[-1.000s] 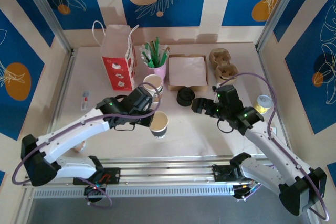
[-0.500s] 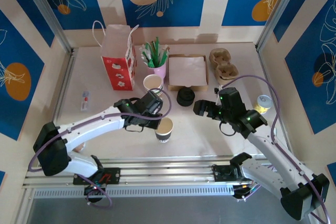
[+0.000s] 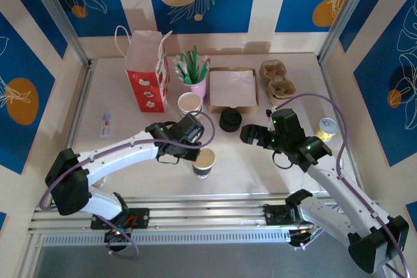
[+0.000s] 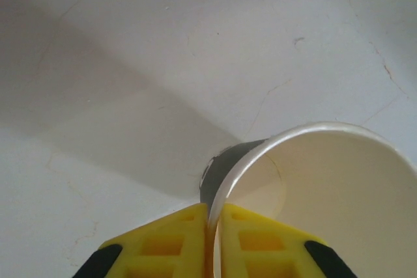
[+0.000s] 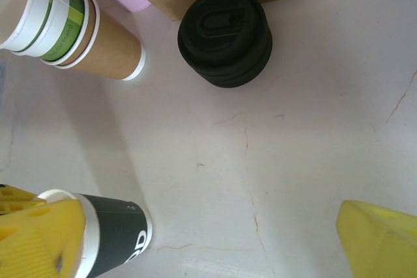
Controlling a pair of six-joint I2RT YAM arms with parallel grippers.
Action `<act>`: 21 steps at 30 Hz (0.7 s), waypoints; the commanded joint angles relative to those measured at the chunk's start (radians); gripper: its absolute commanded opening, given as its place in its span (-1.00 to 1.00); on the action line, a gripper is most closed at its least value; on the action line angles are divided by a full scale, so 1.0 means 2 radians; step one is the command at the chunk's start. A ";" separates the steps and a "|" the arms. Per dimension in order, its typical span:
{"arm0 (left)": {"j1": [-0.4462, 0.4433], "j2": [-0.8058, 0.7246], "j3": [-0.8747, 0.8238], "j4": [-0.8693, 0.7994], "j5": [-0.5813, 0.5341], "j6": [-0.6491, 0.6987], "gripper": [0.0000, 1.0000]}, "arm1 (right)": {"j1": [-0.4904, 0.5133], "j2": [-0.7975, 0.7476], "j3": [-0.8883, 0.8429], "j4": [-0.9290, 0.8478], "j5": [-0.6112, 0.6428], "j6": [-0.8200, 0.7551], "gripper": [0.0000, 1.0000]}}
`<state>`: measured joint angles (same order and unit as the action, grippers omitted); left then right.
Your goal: Pack the takeout coffee
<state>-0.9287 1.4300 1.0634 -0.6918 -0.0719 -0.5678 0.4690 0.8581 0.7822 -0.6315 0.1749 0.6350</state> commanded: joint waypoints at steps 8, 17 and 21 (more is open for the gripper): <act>-0.007 -0.005 0.062 -0.039 -0.032 0.024 0.04 | -0.002 0.001 -0.004 -0.011 -0.020 -0.004 0.98; 0.015 -0.069 0.138 -0.075 -0.125 0.105 0.98 | 0.002 0.078 0.037 -0.011 -0.033 -0.026 0.98; 0.047 -0.121 0.123 -0.042 -0.157 0.169 1.00 | 0.002 0.131 0.066 -0.008 -0.030 -0.038 0.98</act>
<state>-0.8780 1.2579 1.3071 -0.7921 -0.2955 -0.3561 0.4690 1.0706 0.8593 -0.6453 0.1337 0.5945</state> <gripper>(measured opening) 0.997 0.990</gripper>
